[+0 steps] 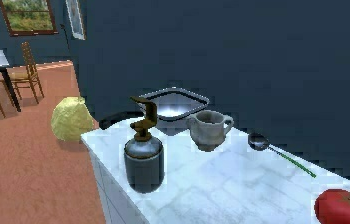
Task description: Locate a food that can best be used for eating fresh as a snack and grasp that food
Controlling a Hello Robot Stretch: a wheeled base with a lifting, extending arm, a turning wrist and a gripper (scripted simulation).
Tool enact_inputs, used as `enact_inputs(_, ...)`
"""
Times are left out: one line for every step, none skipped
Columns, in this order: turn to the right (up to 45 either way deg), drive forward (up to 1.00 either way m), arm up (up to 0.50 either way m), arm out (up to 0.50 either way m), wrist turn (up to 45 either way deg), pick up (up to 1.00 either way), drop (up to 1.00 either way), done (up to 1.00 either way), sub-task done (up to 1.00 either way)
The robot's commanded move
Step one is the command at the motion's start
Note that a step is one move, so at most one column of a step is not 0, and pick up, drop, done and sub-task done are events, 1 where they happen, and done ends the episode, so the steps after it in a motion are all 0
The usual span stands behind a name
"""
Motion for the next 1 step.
enact_inputs(0.0, 0.00, 0.00, 0.00, 45.0, 0.00, 0.00, 0.00, 0.00)
